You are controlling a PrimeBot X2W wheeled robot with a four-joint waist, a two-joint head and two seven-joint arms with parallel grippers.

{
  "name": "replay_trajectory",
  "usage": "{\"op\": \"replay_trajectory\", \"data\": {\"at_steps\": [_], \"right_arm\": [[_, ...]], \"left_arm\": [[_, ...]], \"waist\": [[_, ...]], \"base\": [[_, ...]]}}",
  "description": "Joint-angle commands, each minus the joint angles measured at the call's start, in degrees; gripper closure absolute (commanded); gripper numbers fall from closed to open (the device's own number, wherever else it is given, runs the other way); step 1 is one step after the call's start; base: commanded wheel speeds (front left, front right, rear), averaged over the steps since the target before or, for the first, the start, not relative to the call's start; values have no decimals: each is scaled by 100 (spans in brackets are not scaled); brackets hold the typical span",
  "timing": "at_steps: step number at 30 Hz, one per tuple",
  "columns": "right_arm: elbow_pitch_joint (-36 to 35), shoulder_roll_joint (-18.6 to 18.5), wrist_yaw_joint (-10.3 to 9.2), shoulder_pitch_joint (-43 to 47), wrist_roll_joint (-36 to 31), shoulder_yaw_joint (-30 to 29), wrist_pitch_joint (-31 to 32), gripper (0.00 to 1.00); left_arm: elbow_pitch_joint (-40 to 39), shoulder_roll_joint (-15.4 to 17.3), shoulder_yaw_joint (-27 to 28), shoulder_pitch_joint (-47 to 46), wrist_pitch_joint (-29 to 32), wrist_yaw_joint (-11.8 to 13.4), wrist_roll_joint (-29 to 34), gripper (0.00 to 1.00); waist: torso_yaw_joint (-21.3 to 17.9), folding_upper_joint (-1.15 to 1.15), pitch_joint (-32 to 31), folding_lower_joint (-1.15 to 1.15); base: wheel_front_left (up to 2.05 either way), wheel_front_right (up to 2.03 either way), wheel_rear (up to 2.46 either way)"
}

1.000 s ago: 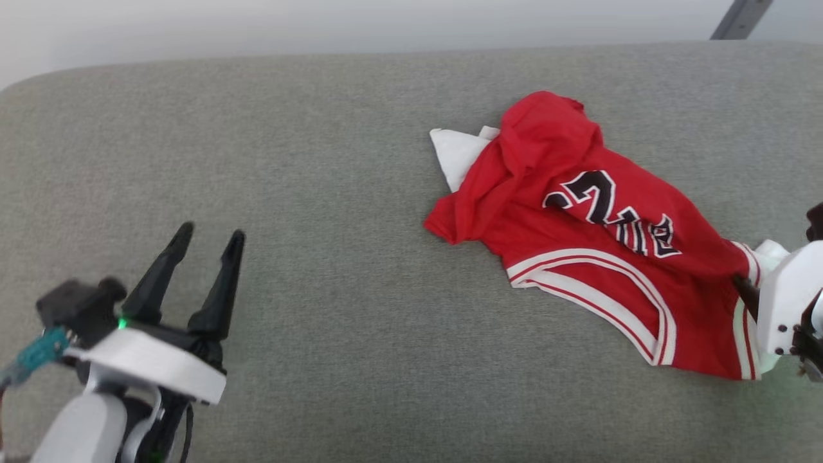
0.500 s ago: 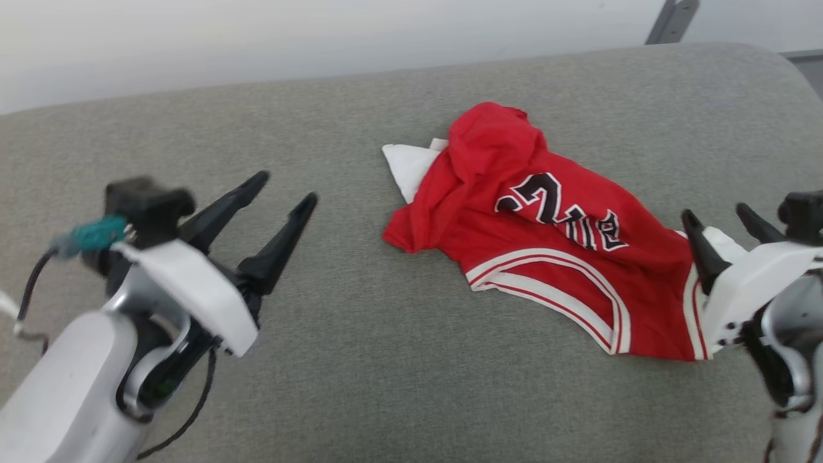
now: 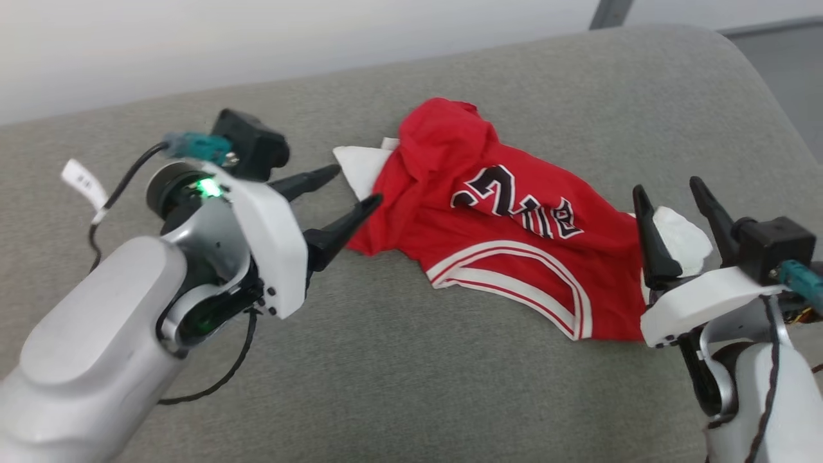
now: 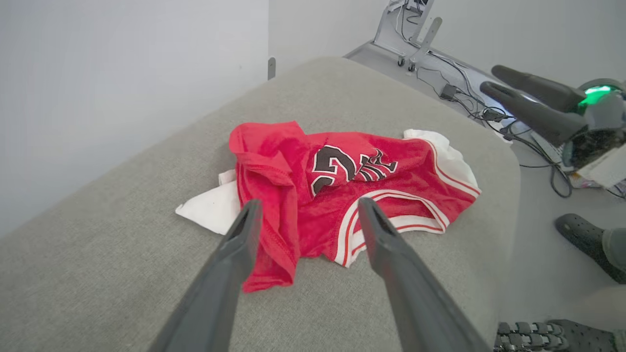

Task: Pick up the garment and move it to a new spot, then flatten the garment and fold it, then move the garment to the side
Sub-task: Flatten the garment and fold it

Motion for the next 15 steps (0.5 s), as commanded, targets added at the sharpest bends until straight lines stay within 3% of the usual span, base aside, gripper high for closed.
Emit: {"op": "replay_trajectory", "data": {"at_steps": [1, 8, 15], "right_arm": [[90, 39, -2, -74, -140, -22, -146, 0], [375, 145, -2, -140, -59, 45, -520, 0], [614, 152, -2, -269, 327, 251, -801, 0]], "left_arm": [[126, -25, -144, -186, 128, -16, -125, 0], [728, -89, -704, -679, 627, -16, -350, 0], [1549, -128, -1003, -961, 843, -17, -200, 0]], "waist": [[-119, 0, 84, 0], [-416, 0, 293, 0], [-708, 0, 564, 0]], "base": [[0, 0, 0], [0, 0, 0], [0, 0, 0]]}}
